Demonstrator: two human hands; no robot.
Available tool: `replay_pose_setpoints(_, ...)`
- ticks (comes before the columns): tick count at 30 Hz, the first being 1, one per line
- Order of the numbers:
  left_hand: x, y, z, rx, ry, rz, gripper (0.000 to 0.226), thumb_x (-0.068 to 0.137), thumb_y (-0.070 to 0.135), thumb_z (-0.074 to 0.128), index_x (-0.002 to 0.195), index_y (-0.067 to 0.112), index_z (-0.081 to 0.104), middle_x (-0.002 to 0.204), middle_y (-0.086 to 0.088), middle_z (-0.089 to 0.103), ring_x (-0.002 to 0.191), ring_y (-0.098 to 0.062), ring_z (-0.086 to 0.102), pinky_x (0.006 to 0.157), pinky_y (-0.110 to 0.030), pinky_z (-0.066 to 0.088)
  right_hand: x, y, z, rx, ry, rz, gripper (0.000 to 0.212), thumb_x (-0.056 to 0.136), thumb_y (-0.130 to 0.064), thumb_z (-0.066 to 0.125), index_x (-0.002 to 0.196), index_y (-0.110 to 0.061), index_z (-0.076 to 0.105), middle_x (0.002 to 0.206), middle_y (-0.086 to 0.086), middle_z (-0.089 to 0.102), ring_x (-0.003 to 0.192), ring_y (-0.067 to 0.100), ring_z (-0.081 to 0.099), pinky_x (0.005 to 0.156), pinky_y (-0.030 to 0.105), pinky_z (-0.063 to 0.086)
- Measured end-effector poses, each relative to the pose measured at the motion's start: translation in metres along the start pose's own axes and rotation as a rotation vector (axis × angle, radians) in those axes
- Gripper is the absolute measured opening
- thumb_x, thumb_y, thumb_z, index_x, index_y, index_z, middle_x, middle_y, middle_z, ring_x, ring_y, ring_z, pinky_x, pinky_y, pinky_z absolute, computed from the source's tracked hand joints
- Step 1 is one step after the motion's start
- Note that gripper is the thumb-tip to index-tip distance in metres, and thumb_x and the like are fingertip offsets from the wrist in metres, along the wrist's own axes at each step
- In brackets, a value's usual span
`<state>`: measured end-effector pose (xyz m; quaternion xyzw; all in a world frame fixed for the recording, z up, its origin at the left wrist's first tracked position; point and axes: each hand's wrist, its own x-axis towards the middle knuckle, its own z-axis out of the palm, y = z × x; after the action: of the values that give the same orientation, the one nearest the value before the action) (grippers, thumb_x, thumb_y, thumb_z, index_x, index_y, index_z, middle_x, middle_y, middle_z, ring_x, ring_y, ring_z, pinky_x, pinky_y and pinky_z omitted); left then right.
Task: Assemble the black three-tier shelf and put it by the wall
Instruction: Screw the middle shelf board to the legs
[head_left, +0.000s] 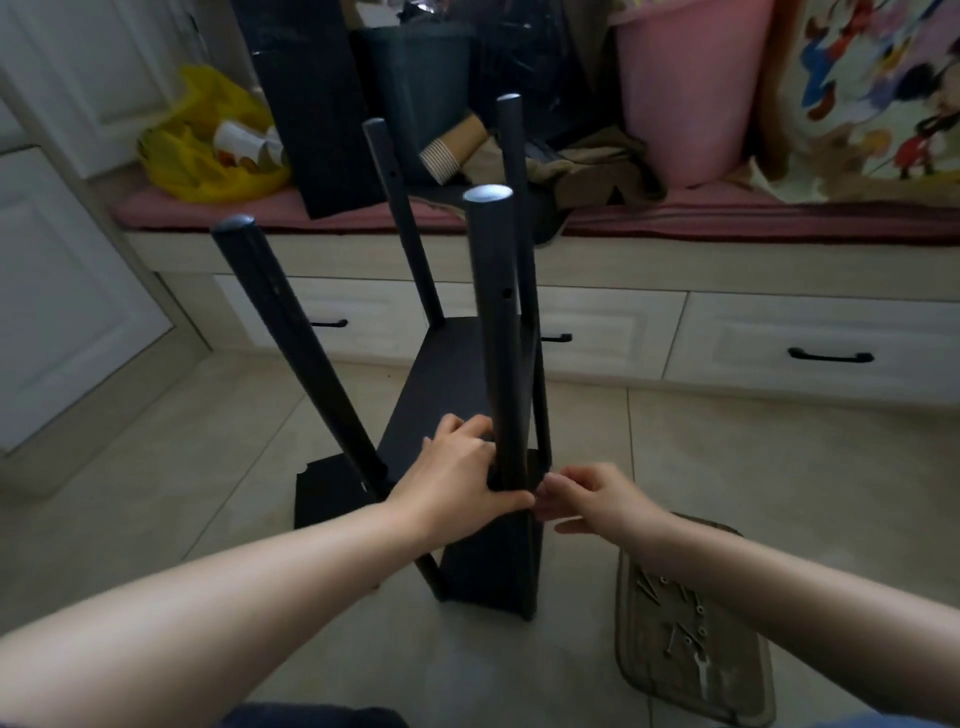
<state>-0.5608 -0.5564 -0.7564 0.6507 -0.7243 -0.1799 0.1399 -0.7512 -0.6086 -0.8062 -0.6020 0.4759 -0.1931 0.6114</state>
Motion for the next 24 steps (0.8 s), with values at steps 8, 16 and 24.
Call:
replay_pose_setpoints(8, -0.003, -0.064, -0.036, -0.159, 0.074, -0.083, 0.065, 0.081, 0.054, 0.076, 0.140, 0.034, 0.057, 0.154, 0.015, 0.043, 0.138, 0.002, 0.038, 0.104, -0.014, 0.025, 0.039, -0.042, 0.028, -0.044, -0.094, -0.030, 0.024, 0.104, -0.028, 0.047, 0.098, -0.016, 0.067, 0.089, -0.010, 0.077, 0.089, 0.001, 0.072, 0.079, 0.023, 0.057)
replay_pose_setpoints(16, -0.017, -0.125, -0.047, -0.499, 0.158, -0.157, 0.040, 0.070, 0.059, 0.074, 0.108, 0.048, 0.065, 0.116, 0.051, 0.051, 0.115, 0.031, 0.041, 0.087, 0.006, 0.036, 0.090, -0.051, 0.070, -0.113, -0.126, -0.061, 0.022, 0.102, -0.031, 0.050, 0.099, -0.019, 0.068, 0.086, -0.014, 0.076, 0.085, -0.003, 0.070, 0.087, 0.029, 0.054)
replay_pose_setpoints(24, -0.033, -0.165, 0.022, -0.874, 0.355, -0.317, 0.065, 0.066, 0.051, 0.081, 0.126, 0.053, 0.054, 0.127, 0.041, 0.054, 0.115, 0.021, 0.052, 0.085, -0.001, 0.045, 0.119, -0.018, 0.116, -0.185, 0.036, -0.156, 0.017, 0.100, -0.034, 0.053, 0.088, -0.032, 0.065, 0.082, -0.013, 0.071, 0.079, -0.012, 0.064, 0.065, 0.008, 0.043)
